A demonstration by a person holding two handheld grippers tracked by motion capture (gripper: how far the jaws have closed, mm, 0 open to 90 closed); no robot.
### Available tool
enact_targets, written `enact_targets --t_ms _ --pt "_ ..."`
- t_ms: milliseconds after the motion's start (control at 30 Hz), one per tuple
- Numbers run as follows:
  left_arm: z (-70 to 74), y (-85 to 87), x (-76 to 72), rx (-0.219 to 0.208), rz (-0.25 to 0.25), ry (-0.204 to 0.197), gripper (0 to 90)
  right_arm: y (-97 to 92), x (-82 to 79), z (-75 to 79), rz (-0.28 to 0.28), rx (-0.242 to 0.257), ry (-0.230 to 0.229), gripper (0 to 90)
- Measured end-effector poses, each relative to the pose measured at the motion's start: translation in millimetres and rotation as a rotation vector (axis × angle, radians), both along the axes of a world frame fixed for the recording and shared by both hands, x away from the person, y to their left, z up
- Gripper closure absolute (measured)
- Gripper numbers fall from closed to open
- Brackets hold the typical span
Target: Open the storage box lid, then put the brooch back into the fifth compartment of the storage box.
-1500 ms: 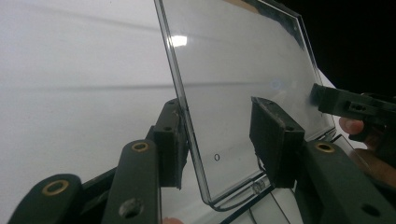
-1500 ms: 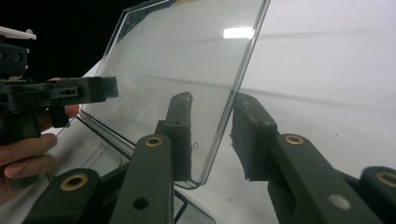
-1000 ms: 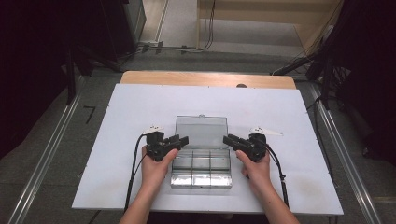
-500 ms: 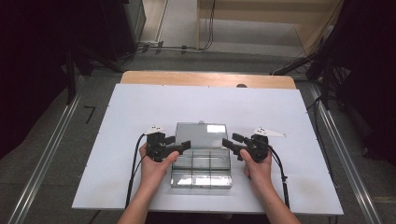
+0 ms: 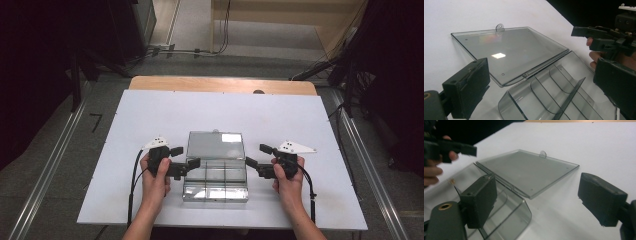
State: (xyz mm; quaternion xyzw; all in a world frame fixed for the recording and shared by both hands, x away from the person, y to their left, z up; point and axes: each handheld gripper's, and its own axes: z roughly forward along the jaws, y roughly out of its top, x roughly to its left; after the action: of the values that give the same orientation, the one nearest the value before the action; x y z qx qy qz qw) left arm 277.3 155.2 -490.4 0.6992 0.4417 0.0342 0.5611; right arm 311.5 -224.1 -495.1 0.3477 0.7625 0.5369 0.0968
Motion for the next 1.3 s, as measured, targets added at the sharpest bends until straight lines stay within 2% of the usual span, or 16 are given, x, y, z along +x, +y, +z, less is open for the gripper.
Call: enact_targets --t_ms 100,200,267,433,600,700,967,1300 --pt "1.7 0.2 -4.5 0.023 -0.013 -0.017 0.8 -4.1 -4.3 0.7 0.022 -0.019 -0.007 11.1" --pt "3.3 -0.1 -9.7 0.045 -0.028 -0.042 0.0 -9.7 -7.0 2.1 0.049 -0.018 -0.001 9.2" --pt "4.8 1.0 -13.5 0.050 -0.029 -0.062 0.0 -13.7 -8.5 3.1 0.048 -0.018 -0.010 8.4" --pt "8.1 8.5 -22.6 0.048 -0.012 -0.098 0.0 -26.9 -16.6 7.8 0.025 -0.032 -0.042 7.0" --pt "10.8 18.7 -31.1 0.060 -0.003 -0.112 0.0 -47.4 -22.8 10.9 -0.001 -0.011 -0.061 3.1" --pt "13.4 25.6 -35.0 0.064 0.005 -0.120 0.0 -60.7 -25.8 12.0 -0.024 -0.015 -0.073 1.1" --pt "15.2 41.0 -41.3 0.087 -0.001 -0.114 0.0 -92.7 -35.2 12.0 -0.074 -0.029 -0.086 0.9" --pt "14.3 57.6 -46.8 0.128 -0.018 -0.073 0.0 -120.7 -48.2 5.8 -0.105 -0.053 -0.092 0.9"
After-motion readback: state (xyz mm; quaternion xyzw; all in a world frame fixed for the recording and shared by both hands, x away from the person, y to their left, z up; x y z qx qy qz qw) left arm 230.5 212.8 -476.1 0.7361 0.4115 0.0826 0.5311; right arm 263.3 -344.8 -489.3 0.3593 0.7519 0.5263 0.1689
